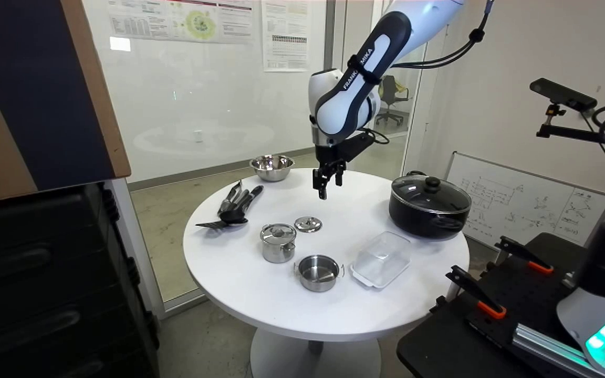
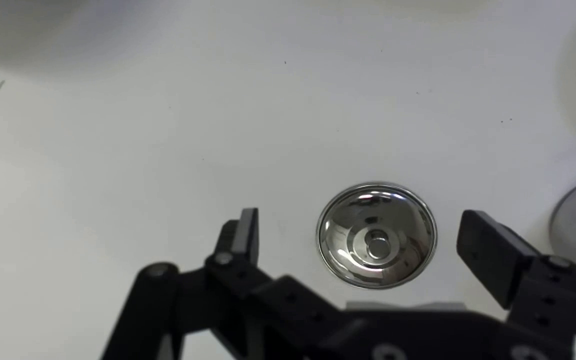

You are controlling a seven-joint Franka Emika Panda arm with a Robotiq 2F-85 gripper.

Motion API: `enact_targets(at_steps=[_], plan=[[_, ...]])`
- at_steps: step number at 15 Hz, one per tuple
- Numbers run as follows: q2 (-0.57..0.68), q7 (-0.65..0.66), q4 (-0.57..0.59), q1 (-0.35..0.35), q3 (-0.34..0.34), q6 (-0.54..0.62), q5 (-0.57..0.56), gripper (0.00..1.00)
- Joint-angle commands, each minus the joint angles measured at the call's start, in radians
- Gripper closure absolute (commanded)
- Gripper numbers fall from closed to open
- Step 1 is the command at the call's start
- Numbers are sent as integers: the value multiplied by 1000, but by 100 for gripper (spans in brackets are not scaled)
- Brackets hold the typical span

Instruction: Pick up the silver lid from the table and put it on the small silver pot

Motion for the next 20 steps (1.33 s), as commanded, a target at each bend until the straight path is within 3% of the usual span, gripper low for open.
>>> enact_targets(at_steps=[1, 11, 20], plan=[[0, -3, 4, 6, -5, -1, 5, 0], [154, -1, 119, -1, -6, 32, 21, 0], [266, 6, 253, 33, -10, 22, 17, 0]])
